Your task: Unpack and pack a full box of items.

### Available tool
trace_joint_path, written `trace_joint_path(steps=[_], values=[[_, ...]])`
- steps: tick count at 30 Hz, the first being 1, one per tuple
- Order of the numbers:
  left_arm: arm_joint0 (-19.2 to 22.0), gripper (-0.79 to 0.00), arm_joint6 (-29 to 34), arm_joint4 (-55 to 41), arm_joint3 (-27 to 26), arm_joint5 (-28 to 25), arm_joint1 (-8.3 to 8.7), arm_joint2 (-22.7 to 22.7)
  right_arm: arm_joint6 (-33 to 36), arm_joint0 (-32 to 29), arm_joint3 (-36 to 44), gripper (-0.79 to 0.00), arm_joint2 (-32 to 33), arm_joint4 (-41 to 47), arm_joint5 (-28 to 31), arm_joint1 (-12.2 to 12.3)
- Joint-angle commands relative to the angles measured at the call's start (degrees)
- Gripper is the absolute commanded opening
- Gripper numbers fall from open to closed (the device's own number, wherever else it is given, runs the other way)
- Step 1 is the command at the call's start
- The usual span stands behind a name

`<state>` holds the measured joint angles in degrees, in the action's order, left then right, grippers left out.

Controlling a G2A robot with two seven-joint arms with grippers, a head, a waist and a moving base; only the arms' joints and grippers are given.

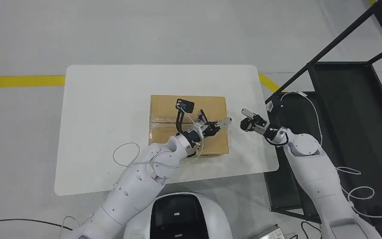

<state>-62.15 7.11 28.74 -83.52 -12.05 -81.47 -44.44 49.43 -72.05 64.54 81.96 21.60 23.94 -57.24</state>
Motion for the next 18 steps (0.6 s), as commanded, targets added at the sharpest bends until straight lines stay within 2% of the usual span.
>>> trace_joint_path(steps=[1,6,13,18], values=[[-1.7,0.000,0.1,1.7,-2.5,0.5,0.58,-1.6,-0.9,-0.8,-0.3,0.000,1.3,0.1,0.0,0.2],[-6.6,0.000,-0.2,5.1,-9.2,1.2,2.17,-6.7,-1.9,-3.3,-0.3,0.000,4.2,0.7,-0.1,0.7],[-16.0,0.000,0.1,6.3,-21.9,0.9,4.53,-16.7,-2.0,-4.8,3.1,0.000,6.2,-0.8,-1.2,1.2],[-22.2,0.000,4.6,4.2,-28.4,0.7,5.96,-24.0,-3.2,-4.9,6.4,0.000,6.8,-3.1,-1.9,1.4]])
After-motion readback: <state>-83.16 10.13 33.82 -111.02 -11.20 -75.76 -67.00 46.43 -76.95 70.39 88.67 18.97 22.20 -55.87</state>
